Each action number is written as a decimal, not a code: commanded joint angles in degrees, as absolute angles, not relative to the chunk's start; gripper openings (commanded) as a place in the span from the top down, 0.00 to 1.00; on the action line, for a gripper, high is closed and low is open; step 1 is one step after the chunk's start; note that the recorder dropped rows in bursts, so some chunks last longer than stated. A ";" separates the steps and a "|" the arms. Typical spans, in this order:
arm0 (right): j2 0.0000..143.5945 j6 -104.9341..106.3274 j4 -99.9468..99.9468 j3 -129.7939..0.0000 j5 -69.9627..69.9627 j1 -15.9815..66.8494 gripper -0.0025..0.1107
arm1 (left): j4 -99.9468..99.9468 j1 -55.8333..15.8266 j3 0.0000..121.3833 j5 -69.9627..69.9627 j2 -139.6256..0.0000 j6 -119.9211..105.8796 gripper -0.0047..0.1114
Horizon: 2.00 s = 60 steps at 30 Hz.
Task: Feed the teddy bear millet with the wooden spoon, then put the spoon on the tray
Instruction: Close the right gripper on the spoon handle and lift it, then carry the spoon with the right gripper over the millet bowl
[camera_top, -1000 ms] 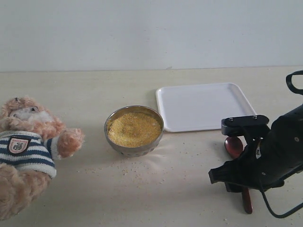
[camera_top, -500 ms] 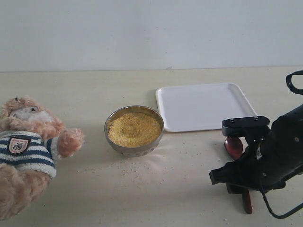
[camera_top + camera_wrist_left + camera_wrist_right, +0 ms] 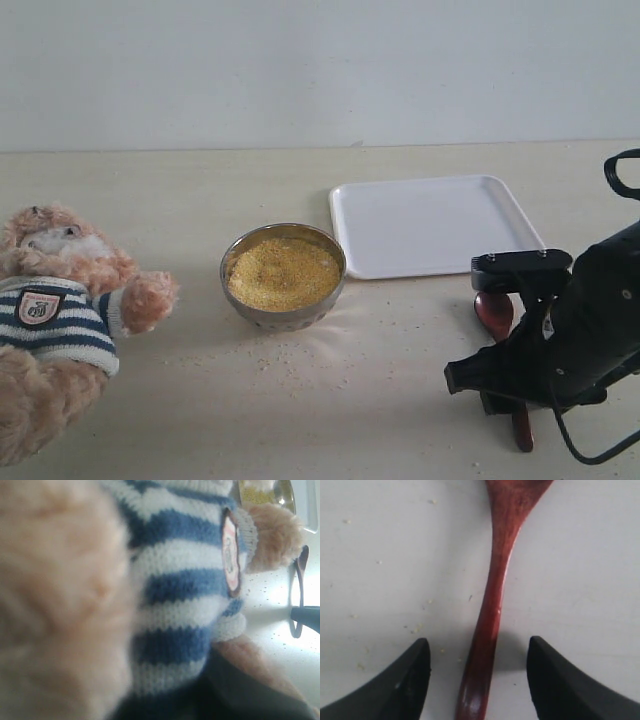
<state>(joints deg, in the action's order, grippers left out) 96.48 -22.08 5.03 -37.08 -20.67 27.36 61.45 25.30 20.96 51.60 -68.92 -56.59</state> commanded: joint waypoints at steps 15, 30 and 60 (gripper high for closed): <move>96.64 -21.09 4.97 -37.12 -22.09 28.59 0.62 | 62.68 25.38 20.80 52.00 -68.35 -56.58 0.89; 90.11 -7.71 8.36 -47.59 -43.47 28.59 0.88 | 62.68 25.38 20.80 52.00 -68.35 -56.58 0.89; 110.97 4.39 43.53 -83.95 -69.96 54.99 0.88 | 62.68 25.38 20.80 52.00 -68.35 -56.58 0.89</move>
<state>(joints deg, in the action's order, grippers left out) 109.02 3.28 41.12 -82.72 -69.42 54.62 61.45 25.30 20.96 51.60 -68.92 -56.59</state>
